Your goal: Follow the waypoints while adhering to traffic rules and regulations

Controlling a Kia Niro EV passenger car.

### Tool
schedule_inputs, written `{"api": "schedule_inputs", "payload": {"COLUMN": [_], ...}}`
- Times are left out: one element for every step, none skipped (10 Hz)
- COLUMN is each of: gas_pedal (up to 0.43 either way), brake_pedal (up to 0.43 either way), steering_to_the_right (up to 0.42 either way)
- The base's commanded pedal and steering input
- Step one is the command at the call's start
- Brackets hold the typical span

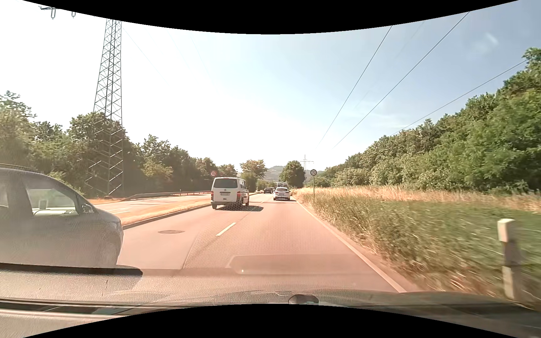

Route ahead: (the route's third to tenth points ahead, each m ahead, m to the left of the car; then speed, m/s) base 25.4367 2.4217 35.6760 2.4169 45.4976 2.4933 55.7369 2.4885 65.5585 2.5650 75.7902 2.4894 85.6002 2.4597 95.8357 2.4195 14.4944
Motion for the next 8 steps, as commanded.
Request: {"api": "schedule_inputs", "payload": {"gas_pedal": [0.220, 0.220, 0.220, 0.220, 0.209, 0.209, 0.197, 0.189], "brake_pedal": [0.000, 0.000, 0.000, 0.000, 0.000, 0.000, 0.000, 0.000], "steering_to_the_right": [0.000, 0.000, 0.000, 0.000, 0.000, 0.000, 0.000, 0.000]}}
